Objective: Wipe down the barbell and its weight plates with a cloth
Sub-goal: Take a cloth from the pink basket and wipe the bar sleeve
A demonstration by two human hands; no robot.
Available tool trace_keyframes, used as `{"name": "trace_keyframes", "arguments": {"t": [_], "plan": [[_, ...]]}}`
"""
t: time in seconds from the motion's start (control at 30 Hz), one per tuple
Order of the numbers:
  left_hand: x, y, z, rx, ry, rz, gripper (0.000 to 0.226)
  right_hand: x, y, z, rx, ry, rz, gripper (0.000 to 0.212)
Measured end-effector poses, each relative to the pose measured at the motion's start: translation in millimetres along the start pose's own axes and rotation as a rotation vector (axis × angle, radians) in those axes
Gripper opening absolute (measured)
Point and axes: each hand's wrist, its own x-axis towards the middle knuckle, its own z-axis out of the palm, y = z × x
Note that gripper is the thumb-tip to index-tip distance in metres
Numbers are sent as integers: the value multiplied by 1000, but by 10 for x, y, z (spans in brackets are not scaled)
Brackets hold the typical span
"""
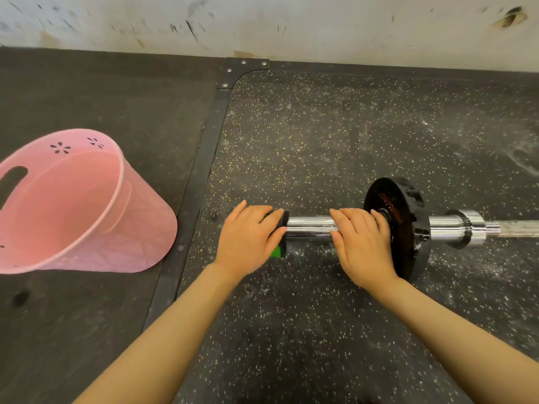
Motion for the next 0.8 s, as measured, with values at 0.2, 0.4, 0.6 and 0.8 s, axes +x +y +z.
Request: {"name": "trace_keyframes", "arguments": {"t": [0.2, 0.4, 0.6, 0.8], "plan": [[-89, -41, -64, -33, -23, -7, 40, -49, -10, 5, 8, -14, 12, 45], [-315, 71, -88, -28, 1, -8, 38, -289, -85, -42, 32, -29, 20, 46], [-426, 256, -138, -31, -40, 25, 34, -527, -179, -179, 72, -11, 44, 48], [-315, 541, -138, -50, -151, 54, 32, -524, -245, -279, 21, -93, 32, 56]]}}
